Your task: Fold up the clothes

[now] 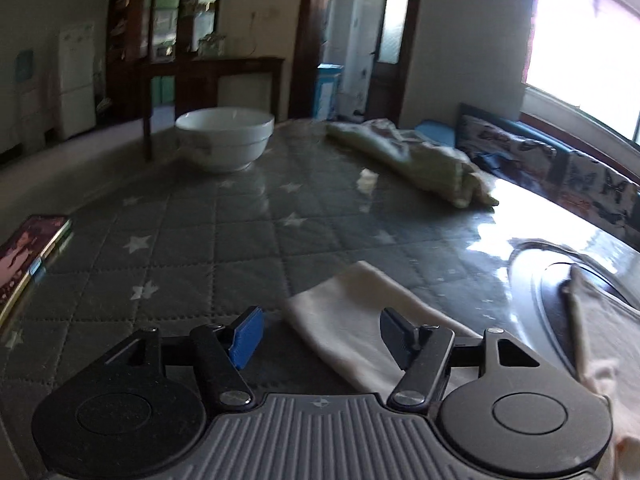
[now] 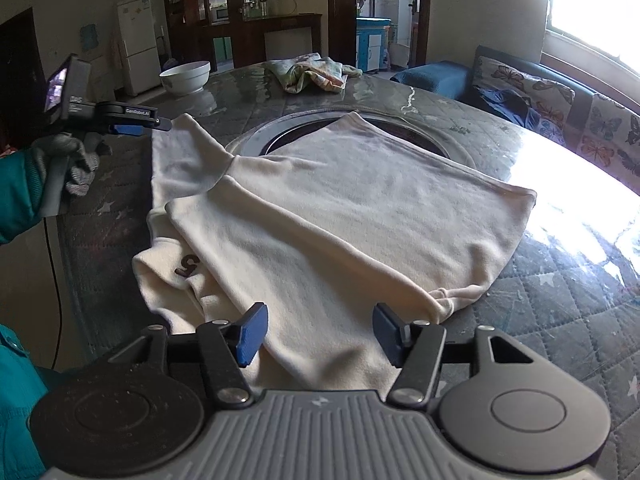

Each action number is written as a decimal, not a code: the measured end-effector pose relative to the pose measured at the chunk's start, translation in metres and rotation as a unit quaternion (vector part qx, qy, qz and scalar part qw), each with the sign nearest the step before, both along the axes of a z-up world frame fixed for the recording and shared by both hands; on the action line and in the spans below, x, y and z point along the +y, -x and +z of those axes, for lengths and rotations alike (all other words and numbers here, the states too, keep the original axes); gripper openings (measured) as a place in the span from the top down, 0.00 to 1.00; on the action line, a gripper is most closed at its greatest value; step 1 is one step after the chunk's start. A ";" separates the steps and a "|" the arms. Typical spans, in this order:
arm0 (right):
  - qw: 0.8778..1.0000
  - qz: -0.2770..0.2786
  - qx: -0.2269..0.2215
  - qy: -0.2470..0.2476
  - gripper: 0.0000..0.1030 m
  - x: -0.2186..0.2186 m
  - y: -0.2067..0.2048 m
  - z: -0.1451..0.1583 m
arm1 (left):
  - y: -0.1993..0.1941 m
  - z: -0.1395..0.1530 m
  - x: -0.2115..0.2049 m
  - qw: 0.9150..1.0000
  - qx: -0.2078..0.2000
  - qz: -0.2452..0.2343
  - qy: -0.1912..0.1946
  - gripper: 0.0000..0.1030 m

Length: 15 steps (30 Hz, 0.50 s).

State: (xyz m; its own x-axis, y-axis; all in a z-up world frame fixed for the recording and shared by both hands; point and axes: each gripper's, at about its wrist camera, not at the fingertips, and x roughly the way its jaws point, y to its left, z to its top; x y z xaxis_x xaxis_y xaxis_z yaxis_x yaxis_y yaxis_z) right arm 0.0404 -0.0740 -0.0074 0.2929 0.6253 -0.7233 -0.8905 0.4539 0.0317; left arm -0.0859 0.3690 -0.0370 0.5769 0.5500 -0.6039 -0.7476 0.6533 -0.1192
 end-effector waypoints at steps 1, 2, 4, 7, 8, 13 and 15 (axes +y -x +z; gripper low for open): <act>1.000 0.000 -0.001 -0.001 0.42 0.000 0.000 0.000 | -0.001 -0.002 0.004 1.000 0.000 0.002 0.003 0.36; 1.000 -0.001 -0.002 -0.001 0.42 0.000 0.001 0.001 | -0.002 -0.003 0.005 1.000 0.000 0.001 0.000 0.38; 1.000 -0.002 -0.003 -0.004 0.41 0.000 0.002 0.002 | -0.003 -0.004 0.006 1.000 0.000 -0.002 -0.008 0.51; 1.000 -0.004 -0.003 -0.009 0.41 -0.001 0.003 0.002 | -0.002 -0.004 0.009 1.000 -0.014 -0.001 0.000 0.79; 1.000 -0.005 -0.003 -0.011 0.41 -0.002 0.004 0.003 | 0.001 -0.003 0.010 1.000 -0.023 0.001 0.010 0.86; 1.000 -0.010 -0.005 -0.021 0.41 -0.005 0.006 0.005 | 0.014 0.019 0.000 0.996 -0.081 -0.019 0.030 0.93; 0.999 -0.016 -0.007 -0.030 0.41 -0.008 0.006 0.008 | 0.016 0.033 -0.013 0.993 -0.103 -0.043 0.033 0.94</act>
State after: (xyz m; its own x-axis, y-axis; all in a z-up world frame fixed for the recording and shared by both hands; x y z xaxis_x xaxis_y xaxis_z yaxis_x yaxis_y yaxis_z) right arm 0.0343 -0.0816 0.0006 0.3238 0.6575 -0.6803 -0.8757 0.4804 0.0475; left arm -0.1022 0.3563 -0.0041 0.7359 0.4561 -0.5004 -0.6439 0.7001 -0.3087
